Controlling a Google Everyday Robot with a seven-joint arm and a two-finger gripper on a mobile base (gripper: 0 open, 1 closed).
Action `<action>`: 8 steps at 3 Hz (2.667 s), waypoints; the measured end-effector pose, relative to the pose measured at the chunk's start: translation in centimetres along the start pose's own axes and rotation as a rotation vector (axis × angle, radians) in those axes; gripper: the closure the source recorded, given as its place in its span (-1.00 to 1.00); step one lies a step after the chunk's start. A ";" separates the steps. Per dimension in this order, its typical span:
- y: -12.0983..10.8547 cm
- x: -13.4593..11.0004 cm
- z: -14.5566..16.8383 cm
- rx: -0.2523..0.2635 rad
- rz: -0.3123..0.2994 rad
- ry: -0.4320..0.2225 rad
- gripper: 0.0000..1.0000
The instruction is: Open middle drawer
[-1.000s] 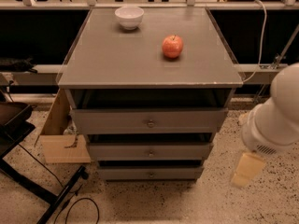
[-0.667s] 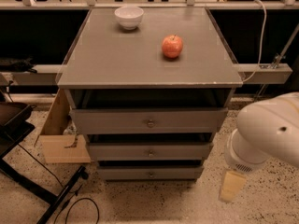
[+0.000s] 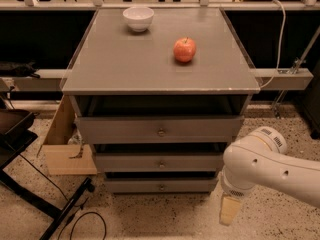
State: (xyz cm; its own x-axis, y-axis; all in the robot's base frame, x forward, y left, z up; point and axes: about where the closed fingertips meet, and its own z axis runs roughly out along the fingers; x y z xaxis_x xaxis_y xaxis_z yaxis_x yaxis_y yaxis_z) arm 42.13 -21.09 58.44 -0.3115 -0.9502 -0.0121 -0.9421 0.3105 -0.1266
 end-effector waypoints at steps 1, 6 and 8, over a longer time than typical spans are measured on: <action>0.0 0.0 0.0 0.000 0.000 0.000 -1.00; -8.4 -9.7 14.8 0.161 -0.131 -0.180 -1.00; -10.8 -13.3 17.8 0.170 -0.169 -0.156 -1.00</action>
Offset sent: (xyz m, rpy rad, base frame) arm 0.0404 0.0292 -0.1180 0.1012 -0.0323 0.0708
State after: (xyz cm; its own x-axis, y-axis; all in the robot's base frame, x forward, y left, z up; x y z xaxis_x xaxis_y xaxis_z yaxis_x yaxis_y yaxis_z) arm 58.70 -12.35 42.27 -0.1165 -0.9850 -0.1272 -0.9408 0.1505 -0.3038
